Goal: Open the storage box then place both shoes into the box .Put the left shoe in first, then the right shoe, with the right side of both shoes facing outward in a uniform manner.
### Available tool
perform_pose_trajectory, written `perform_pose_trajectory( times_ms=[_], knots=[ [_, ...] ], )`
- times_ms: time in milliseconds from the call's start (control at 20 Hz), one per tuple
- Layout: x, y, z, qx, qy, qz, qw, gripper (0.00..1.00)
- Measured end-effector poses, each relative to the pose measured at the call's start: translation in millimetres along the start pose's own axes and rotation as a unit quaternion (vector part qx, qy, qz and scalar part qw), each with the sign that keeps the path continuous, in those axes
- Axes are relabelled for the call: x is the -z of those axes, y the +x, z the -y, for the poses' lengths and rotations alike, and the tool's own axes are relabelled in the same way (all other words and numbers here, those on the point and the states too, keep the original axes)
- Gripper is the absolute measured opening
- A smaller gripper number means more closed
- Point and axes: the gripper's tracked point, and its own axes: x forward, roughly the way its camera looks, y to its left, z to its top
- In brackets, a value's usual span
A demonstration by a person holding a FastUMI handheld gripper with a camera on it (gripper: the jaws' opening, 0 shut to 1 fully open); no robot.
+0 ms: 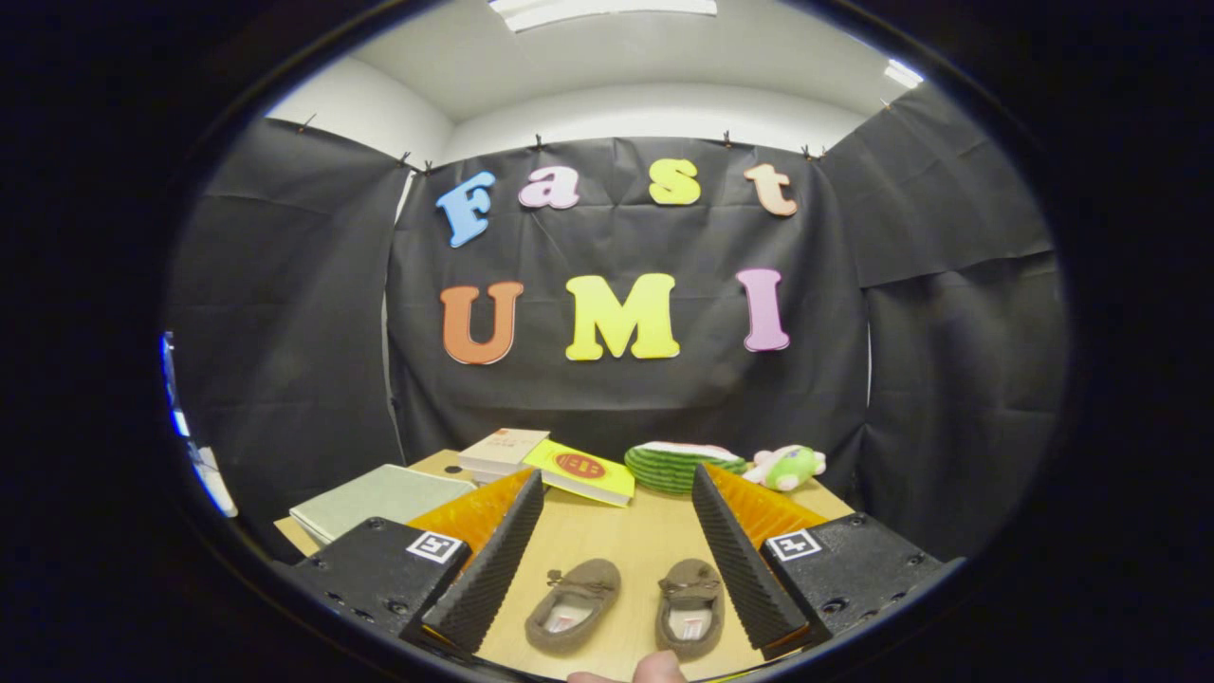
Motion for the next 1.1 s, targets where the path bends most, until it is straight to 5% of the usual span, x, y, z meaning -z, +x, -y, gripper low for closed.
perform_pose_trajectory(
  times_ms=[350,800,1100],
  knots=[
    [2,4,-13,-0.028,0.013,-0.006,0.999,1.00],
    [27,19,-66,-0.147,0.059,-0.058,0.986,1.00],
    [75,38,-129,-0.272,0.114,-0.155,0.943,1.00]
  ],
)
